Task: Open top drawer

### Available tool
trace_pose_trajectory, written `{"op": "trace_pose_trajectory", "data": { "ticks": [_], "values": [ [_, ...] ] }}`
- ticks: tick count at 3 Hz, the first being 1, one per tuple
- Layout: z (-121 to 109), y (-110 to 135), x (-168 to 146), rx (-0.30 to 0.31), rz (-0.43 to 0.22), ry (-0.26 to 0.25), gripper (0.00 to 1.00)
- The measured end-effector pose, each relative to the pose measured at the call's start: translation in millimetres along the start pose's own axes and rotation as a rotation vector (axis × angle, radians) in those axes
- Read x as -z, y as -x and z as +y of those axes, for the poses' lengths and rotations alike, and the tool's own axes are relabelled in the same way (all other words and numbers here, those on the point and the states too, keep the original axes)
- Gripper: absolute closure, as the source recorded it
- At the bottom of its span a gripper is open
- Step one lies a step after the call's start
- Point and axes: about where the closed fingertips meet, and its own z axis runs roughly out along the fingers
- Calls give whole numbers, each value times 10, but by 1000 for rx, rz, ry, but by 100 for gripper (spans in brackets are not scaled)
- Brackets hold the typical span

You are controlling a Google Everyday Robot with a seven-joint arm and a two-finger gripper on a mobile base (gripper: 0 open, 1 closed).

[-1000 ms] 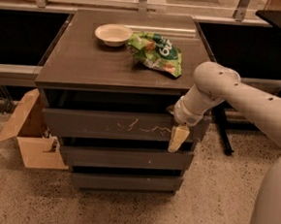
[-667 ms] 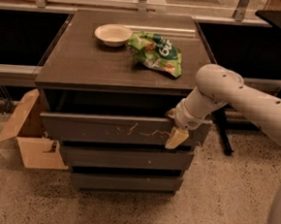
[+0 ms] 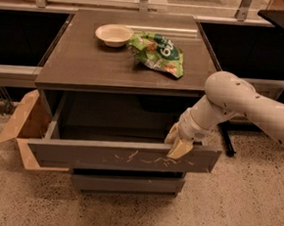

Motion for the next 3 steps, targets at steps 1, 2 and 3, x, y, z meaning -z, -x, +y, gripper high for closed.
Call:
{"op": "trace_pose_trajectory", "data": {
  "ticks": [1, 2, 3],
  "values": [
    [123, 20, 2, 0, -12, 6, 100],
    [382, 32, -21, -50, -65, 6, 100],
    [514, 32, -43, -75, -101, 8, 100]
  ]
}}
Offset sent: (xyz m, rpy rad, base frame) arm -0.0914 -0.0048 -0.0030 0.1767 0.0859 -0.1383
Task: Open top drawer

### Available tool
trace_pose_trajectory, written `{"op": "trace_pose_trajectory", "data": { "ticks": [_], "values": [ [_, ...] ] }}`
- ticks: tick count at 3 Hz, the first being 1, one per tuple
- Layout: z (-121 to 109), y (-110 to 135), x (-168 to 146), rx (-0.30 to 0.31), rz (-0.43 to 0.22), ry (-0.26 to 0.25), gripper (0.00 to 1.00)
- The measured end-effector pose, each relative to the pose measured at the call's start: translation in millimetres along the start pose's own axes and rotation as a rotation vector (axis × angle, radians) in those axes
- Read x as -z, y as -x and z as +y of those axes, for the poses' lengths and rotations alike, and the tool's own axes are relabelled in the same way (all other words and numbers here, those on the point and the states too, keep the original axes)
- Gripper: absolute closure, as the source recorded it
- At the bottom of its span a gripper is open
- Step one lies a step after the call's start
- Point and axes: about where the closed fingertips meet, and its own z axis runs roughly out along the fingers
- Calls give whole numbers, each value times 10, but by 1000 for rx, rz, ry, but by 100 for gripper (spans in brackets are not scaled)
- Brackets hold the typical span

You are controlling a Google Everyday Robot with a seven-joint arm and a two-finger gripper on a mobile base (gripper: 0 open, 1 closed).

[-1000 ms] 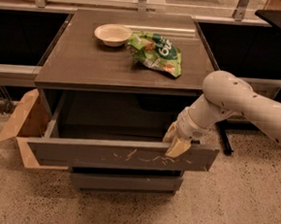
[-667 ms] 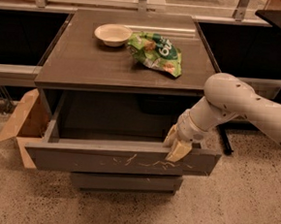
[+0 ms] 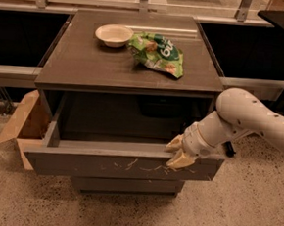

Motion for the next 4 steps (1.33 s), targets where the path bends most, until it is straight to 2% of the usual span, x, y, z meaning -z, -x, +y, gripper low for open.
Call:
{"op": "trace_pose_trajectory", "data": {
  "ticks": [1, 2, 3, 4],
  "values": [
    [0, 0, 0, 0, 0, 0, 100],
    [171, 6, -42, 23, -14, 47, 100],
    [214, 4, -57, 25, -15, 57, 100],
    [448, 25, -85, 21, -27, 81, 98]
  ]
}}
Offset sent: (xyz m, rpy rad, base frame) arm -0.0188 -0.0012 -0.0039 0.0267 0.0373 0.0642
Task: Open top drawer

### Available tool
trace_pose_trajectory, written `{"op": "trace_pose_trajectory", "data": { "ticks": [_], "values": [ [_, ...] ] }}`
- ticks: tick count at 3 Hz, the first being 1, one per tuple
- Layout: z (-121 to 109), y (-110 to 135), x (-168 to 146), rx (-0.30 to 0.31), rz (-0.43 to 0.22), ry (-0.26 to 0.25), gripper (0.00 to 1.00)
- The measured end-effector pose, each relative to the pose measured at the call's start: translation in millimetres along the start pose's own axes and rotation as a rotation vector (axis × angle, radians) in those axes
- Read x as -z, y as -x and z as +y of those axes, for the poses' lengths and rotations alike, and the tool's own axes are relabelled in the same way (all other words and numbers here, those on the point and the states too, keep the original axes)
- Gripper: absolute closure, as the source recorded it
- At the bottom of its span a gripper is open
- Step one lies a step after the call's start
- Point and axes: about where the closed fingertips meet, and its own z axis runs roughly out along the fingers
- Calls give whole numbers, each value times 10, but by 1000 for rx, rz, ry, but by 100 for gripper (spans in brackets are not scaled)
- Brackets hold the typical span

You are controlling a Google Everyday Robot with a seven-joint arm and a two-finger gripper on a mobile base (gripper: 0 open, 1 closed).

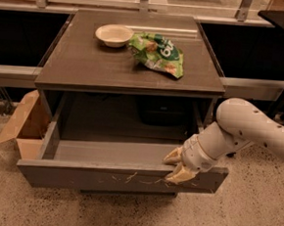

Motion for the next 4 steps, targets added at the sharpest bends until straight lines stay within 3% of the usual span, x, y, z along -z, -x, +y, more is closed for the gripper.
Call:
{"op": "trace_pose_trajectory", "data": {
  "ticks": [2, 4],
  "values": [
    [0, 0, 0, 0, 0, 0, 52],
    [-123, -16, 462, 24, -18, -37, 5]
  ]
}}
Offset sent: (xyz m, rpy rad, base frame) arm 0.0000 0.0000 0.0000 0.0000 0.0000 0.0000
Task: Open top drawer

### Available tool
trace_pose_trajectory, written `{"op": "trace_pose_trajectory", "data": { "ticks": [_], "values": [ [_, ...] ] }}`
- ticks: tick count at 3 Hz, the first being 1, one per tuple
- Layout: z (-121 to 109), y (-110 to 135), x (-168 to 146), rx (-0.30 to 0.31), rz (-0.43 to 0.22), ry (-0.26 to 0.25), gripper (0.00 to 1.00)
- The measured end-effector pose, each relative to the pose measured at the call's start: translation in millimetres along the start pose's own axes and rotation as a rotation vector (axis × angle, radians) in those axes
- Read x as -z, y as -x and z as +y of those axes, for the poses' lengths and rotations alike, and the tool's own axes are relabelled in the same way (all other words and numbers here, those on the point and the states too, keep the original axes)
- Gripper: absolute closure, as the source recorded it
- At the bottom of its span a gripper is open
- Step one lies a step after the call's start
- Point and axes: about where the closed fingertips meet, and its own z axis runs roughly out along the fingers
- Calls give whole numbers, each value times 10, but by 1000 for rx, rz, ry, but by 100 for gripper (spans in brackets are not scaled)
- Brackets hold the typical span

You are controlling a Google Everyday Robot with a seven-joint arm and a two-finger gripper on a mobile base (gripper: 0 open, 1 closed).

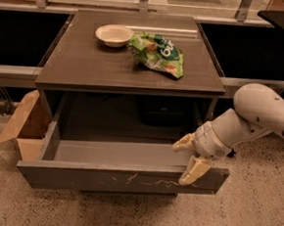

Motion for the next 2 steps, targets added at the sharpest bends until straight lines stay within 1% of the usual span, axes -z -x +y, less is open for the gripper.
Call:
{"op": "trace_pose_trajectory", "data": {
  "ticks": [1, 2],
  "values": [
    [-42, 52, 294, 18, 16, -31, 0],
    [-43, 194, 628, 57, 62, -72, 0]
  ]
}}
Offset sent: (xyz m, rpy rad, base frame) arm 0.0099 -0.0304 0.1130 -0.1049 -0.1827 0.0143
